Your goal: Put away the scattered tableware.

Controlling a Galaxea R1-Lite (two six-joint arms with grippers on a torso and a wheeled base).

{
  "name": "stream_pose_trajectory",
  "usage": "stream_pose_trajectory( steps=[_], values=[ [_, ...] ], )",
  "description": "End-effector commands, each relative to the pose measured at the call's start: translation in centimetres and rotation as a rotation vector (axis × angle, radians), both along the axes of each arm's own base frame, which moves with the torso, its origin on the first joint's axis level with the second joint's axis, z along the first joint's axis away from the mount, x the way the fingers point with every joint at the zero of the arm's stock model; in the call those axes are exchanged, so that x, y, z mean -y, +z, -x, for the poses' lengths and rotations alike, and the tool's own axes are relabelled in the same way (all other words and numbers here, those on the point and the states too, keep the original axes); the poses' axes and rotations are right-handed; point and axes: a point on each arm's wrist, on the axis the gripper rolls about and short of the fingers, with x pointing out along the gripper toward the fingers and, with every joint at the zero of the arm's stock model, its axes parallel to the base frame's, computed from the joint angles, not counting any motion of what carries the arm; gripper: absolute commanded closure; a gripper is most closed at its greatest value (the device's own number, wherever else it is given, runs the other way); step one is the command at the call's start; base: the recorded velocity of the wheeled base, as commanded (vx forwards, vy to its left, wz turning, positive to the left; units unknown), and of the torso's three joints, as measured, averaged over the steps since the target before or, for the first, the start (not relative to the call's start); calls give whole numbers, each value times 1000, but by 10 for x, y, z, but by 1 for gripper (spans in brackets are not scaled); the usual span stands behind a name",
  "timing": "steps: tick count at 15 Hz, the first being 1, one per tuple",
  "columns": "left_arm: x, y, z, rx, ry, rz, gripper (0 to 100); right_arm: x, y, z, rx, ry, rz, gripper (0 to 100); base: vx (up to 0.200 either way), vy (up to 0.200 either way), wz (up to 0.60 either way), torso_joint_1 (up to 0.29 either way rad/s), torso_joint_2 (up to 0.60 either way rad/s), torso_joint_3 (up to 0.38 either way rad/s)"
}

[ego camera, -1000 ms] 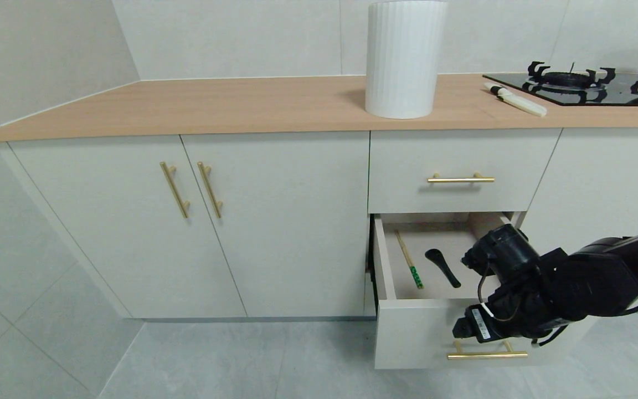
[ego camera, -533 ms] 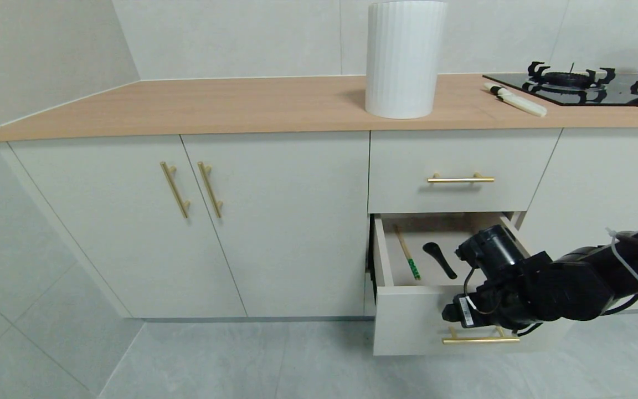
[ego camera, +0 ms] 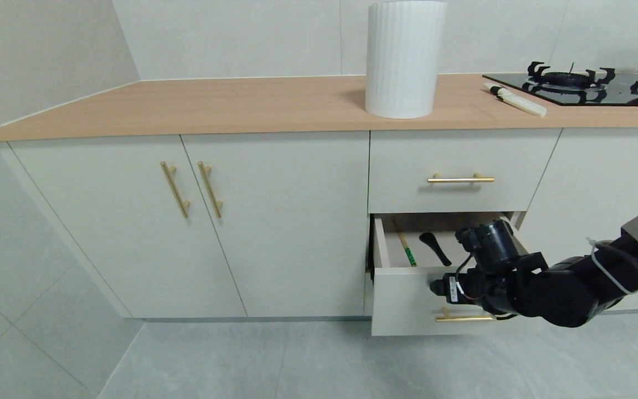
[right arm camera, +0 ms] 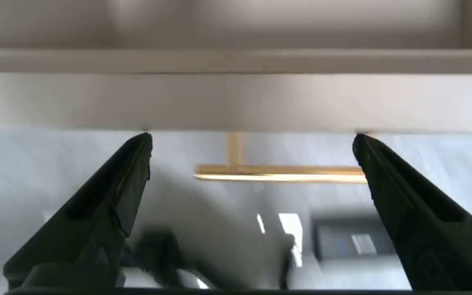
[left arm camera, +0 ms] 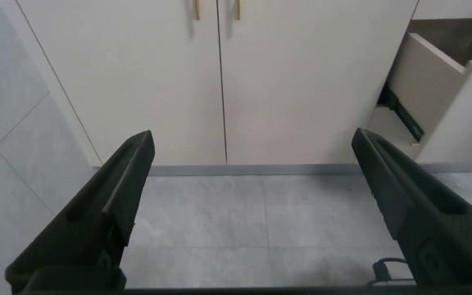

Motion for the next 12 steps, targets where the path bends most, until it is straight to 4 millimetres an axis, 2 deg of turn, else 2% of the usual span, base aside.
stream_pose_trajectory(
  steps=[1, 5, 12],
  values=[
    [0, 0, 0, 1, 0, 0, 0, 3, -12, -3, 9, -12, 1, 0, 0, 0, 0, 0, 0, 0],
    [0, 0, 0, 1, 0, 0, 0, 2, -22, -15, 113, -45, -21, 0, 0, 0, 0, 0, 0, 0],
    [0, 0, 0, 1, 0, 0, 0, 7, -29, -33, 244, -108, -48, 0, 0, 0, 0, 0, 0, 0]
  ],
)
